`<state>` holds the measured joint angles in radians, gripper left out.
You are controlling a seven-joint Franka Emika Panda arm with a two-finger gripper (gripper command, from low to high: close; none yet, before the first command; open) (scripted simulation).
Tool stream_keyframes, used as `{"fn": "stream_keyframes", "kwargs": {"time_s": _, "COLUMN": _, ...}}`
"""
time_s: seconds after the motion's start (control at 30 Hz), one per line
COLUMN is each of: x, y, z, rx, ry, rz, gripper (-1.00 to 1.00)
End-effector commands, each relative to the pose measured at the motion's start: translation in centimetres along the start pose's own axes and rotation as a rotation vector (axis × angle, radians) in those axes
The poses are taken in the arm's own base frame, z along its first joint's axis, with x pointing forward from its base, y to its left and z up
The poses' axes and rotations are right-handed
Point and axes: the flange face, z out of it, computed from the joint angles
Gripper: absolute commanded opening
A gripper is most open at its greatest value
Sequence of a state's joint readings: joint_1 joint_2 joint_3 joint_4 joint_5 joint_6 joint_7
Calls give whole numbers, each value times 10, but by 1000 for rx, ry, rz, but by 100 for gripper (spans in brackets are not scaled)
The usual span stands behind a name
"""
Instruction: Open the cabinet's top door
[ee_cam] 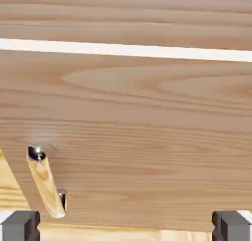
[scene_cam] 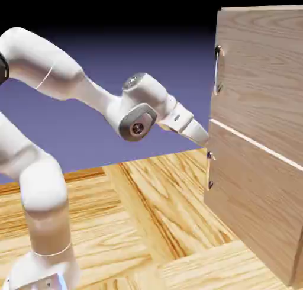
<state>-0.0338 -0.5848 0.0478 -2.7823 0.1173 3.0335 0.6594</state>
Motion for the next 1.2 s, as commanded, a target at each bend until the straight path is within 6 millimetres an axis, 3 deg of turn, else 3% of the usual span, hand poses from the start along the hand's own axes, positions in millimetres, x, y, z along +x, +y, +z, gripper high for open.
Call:
{"fn": "stream_keyframes", "kwargs": {"time_s": 0.0, "x": 6, "y": -2, "z": -4, "rx": 8, "ry": 13, "rz": 7, "gripper": 0}}
{"fn": "stream_keyframes", "kwargs": {"time_s": 0.27, "x": 42, "y": -16, "z": -37, "rx": 74, "ry": 112, "rz": 52, "gripper": 0}}
{"fn": "stream_keyframes", "kwargs": {"time_s": 0.57, "x": 65, "y": -34, "z": -70, "rx": 158, "ry": 217, "rz": 82, "gripper": 0}}
{"fn": "stream_keyframes", "kwargs": {"time_s": 0.87, "x": 69, "y": -56, "z": -92, "rx": 245, "ry": 314, "rz": 91, "gripper": 0}}
{"fn": "stream_keyframes", "kwargs": {"time_s": 1.17, "x": 59, "y": -82, "z": -98, "rx": 329, "ry": 400, "rz": 84, "gripper": 0}}
